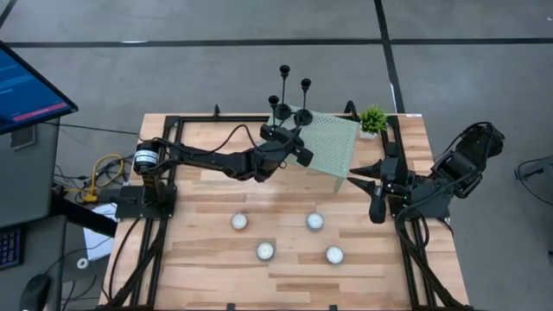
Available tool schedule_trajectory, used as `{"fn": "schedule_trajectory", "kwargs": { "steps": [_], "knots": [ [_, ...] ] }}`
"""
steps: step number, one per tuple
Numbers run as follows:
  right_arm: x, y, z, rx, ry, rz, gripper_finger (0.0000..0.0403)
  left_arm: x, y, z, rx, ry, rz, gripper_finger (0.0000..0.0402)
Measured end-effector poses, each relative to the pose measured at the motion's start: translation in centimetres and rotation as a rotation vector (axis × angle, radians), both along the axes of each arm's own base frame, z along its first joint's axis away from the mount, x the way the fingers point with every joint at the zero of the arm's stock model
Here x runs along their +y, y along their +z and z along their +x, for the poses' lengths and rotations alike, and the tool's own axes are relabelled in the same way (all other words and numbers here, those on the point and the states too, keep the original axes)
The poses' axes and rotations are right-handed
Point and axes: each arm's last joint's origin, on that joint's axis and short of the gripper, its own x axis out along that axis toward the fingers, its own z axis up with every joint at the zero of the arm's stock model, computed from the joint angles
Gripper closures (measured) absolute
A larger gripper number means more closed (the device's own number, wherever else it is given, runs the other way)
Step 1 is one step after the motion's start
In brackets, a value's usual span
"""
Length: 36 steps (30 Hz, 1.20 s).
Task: Pick & Place candle stick holders
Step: Put the black candle holder on the shelf
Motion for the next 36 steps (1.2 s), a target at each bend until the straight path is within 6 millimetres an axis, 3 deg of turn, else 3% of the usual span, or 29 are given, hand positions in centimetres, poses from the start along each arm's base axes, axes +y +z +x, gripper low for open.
{"fn": "schedule_trajectory", "kwargs": {
  "steps": [11, 36],
  "knots": [
    [0.00, 0.00, 0.00, 0.000, 0.000, 0.000, 0.0315, 0.04, -0.81, 0.63, 0.000, -0.001, -0.001, 0.0384],
    [-0.01, -0.03, -0.02, 0.004, 0.000, -0.003, 0.0315, 0.34, -0.53, 0.59, -0.004, 0.004, 0.022, 0.0379]
  ]
}}
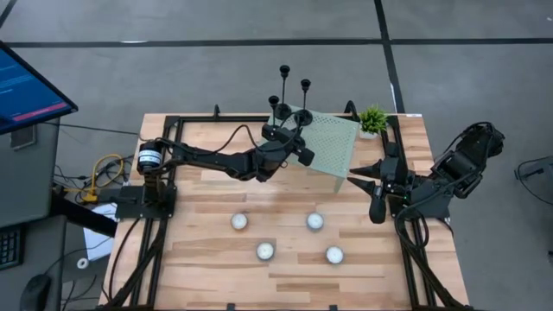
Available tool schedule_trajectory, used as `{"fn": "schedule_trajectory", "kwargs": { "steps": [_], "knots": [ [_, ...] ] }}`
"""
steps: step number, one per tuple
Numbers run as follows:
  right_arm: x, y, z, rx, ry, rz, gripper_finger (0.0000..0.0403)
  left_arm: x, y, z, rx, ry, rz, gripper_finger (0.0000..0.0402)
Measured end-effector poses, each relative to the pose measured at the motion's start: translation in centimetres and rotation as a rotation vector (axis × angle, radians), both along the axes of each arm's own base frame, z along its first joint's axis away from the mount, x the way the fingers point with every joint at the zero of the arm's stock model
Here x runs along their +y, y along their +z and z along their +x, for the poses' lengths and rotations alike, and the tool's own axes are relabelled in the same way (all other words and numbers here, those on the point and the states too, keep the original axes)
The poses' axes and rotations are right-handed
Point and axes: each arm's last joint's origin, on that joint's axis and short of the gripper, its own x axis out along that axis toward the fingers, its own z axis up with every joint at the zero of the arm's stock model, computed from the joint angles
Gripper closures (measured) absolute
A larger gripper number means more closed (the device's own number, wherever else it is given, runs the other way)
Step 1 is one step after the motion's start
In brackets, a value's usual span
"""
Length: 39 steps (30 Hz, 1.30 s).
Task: Pick & Place candle stick holders
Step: Put the black candle holder on the shelf
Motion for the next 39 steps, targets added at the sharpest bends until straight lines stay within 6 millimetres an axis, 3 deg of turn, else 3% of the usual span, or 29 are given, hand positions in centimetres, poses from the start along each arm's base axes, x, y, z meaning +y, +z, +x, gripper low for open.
{"fn": "schedule_trajectory", "kwargs": {
  "steps": [18, 28, 39],
  "knots": [
    [0.1, -0.1, 0.0, 0.018, 0.037, 0.022, 0.0315, 0.3, 0.1, 0.1, 0.068, -0.074, 0.064, 0.0327],
    [0.1, -0.1, 0.0, 0.020, 0.042, 0.025, 0.0315, -1.8, 0.1, 0.2, 0.224, -0.063, 0.188, 0.0259],
    [0.1, -0.1, 0.0, 0.020, 0.042, 0.025, 0.0315, -1.6, 0.1, 0.0, 0.229, 0.030, 0.167, 0.0201]
  ]
}}
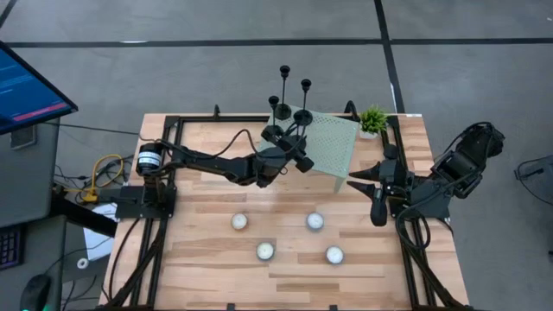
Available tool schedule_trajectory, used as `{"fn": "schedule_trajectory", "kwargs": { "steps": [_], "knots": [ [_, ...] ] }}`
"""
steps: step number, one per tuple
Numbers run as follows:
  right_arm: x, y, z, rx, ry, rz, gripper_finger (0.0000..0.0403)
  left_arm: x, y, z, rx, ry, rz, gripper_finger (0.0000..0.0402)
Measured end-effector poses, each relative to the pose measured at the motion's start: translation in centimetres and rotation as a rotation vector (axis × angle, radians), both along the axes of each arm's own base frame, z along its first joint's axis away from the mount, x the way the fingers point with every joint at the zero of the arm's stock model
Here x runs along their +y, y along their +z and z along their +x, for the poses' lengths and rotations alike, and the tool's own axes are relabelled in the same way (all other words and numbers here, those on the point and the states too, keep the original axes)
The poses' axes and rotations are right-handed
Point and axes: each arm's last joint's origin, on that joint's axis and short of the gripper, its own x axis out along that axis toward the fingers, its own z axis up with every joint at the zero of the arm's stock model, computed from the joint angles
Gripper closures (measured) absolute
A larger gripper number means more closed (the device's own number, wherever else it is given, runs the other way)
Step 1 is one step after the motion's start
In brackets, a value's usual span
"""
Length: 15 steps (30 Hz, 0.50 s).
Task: Pick & Place candle stick holders
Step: Put the black candle holder on the shelf, then put the light blue scented candle on the shelf
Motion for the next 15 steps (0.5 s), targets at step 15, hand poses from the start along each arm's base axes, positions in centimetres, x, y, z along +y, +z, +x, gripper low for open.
{"fn": "schedule_trajectory", "kwargs": {
  "steps": [15],
  "knots": [
    [0.0, 0.0, 0.0, -0.005, -0.002, 0.008, 0.0315, -2.9, 1.3, -1.2, 0.019, 0.083, 0.013, 0.0155]
  ]
}}
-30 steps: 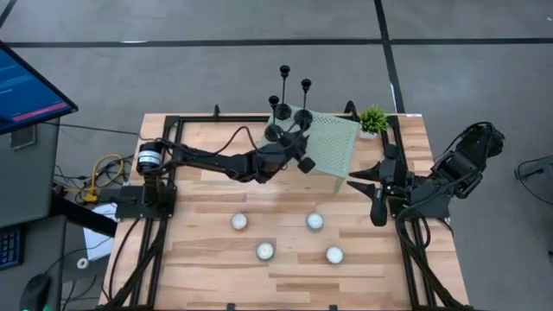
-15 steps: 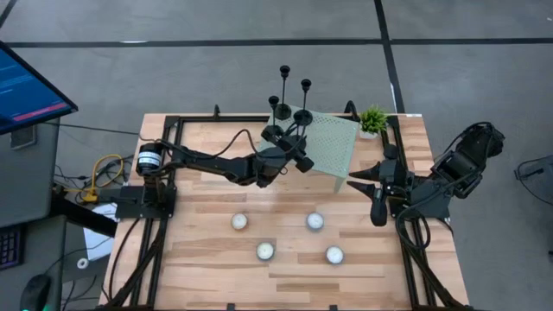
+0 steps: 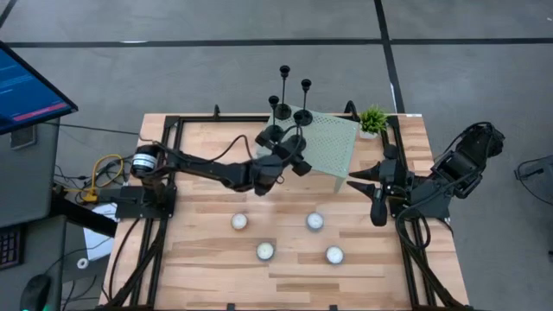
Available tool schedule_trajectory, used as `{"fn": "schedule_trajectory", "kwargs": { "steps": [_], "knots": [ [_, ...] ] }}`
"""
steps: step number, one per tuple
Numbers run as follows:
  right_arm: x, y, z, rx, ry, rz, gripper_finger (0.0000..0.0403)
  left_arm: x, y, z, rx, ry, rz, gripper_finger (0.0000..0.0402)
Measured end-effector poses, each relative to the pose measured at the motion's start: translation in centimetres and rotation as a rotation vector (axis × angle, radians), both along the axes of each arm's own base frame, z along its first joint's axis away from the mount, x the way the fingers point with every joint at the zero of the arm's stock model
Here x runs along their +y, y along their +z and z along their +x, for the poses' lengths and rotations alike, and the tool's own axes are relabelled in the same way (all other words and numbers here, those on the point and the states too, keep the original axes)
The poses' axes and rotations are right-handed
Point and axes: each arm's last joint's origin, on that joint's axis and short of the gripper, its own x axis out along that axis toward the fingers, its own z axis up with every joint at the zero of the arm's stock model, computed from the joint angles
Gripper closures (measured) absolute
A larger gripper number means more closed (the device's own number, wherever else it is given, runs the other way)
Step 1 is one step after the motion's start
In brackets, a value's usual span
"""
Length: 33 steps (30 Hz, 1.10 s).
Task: Pick & Place candle stick holders
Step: Put the light blue scented candle on the shelf
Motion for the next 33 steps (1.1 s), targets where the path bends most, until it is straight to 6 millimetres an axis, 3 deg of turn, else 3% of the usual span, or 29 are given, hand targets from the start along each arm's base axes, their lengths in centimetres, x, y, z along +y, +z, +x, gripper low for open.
{"fn": "schedule_trajectory", "kwargs": {
  "steps": [4, 8, 15, 20, 25, 29, 33],
  "knots": [
    [-0.1, -0.4, -0.2, 0.025, -0.010, 0.039, 0.0315, -2.7, 1.2, -1.5, 0.021, -0.021, -0.003, 0.0151],
    [-0.1, -1.0, -0.3, 0.080, -0.013, 0.088, 0.0305, -5.8, 3.0, -4.2, 0.055, -0.056, -0.003, 0.0151],
    [-0.2, -3.6, 0.9, 0.324, -0.056, 0.141, 0.0226, -10.8, 8.1, -11.9, -0.094, -0.165, -0.082, 0.0150],
    [0.3, -6.9, 3.6, 0.523, -0.086, 0.167, 0.0151, -12.9, 11.1, -18.2, -0.187, -0.311, -0.169, 0.0152],
    [0.4, -10.1, 7.1, 0.692, -0.101, 0.143, 0.0114, -13.9, 12.8, -23.5, -0.221, -0.407, -0.267, 0.0159],
    [0.5, -12.8, 10.3, 0.780, -0.041, 0.201, 0.0096, -14.4, 13.4, -26.3, -0.228, -0.524, -0.313, 0.0160],
    [0.5, -15.7, 13.3, 0.847, 0.043, 0.267, 0.0078, -15.1, 13.5, -27.6, -0.218, -0.603, -0.324, 0.0160]
  ]
}}
